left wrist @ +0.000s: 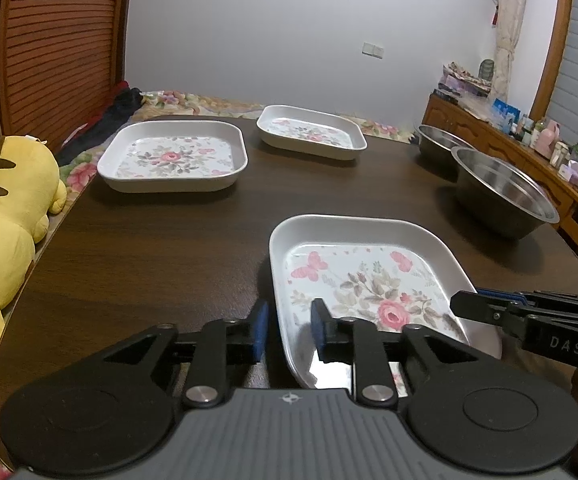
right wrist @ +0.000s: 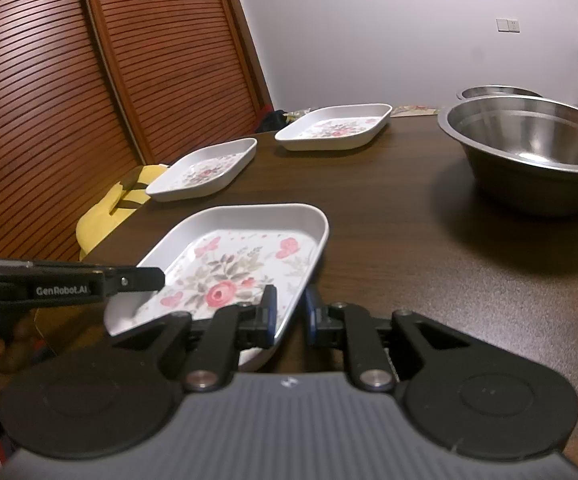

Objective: Organize plates and bowls

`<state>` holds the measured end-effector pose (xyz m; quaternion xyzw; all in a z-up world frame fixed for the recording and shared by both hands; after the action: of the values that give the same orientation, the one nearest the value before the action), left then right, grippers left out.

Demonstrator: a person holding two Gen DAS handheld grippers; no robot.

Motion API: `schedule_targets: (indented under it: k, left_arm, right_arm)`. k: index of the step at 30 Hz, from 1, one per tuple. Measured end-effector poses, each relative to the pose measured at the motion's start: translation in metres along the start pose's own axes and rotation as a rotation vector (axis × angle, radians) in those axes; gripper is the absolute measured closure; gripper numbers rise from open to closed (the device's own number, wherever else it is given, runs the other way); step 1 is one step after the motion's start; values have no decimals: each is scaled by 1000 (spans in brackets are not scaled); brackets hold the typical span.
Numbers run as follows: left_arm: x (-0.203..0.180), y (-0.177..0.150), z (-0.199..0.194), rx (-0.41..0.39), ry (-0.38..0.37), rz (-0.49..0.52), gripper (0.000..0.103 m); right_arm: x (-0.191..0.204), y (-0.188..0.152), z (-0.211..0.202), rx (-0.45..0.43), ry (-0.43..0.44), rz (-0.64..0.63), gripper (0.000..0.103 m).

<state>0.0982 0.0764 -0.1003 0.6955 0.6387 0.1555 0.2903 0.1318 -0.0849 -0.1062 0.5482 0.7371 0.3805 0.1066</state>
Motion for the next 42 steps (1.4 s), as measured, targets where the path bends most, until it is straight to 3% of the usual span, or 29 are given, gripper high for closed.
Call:
schedule_targets:
  k: [5, 8, 16, 29, 36, 37, 39, 42]
  left_arm:
    - [1, 5, -5, -18, 9, 2, 65]
    - [0, 8, -9, -30, 19, 6, 59]
    - [-1, 18, -18, -59, 31, 19, 45]
    - [-5, 34, -33, -111, 48, 40, 21]
    - [-6, 44, -39, -136, 53, 47, 11]
    - [-6, 45, -40, -139, 55, 50, 11]
    - [-5, 48, -41, -143, 57, 51, 11]
    - [-2, 53, -42, -151, 68, 59, 11]
  right_arm:
    - [-3, 2, -3, -15, -10, 5, 85]
    - [-6, 6, -7, -32, -11, 17, 74]
    - [-5, 19, -20, -82, -26, 0, 69]
    - [4, 44, -47, -165, -44, -39, 51]
    - [10, 57, -60, -208, -47, -54, 37]
    - [10, 58, -61, -212, -46, -55, 34]
    - [12, 61, -65, -229, -50, -59, 17]
    - [13, 65, -68, -243, -58, -60, 14]
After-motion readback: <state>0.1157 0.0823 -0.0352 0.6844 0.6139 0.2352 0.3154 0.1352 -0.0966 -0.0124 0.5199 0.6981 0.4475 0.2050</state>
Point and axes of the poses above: each gripper's, at about its wrist camera, not at the fingertips, and z roughly the way its jaws point, x to its left, y to its top, the point moved 4 cm from there along z, roughly the way its jaws point, and after that the axes turned 14 degrees about x, right-handed, at the moved point
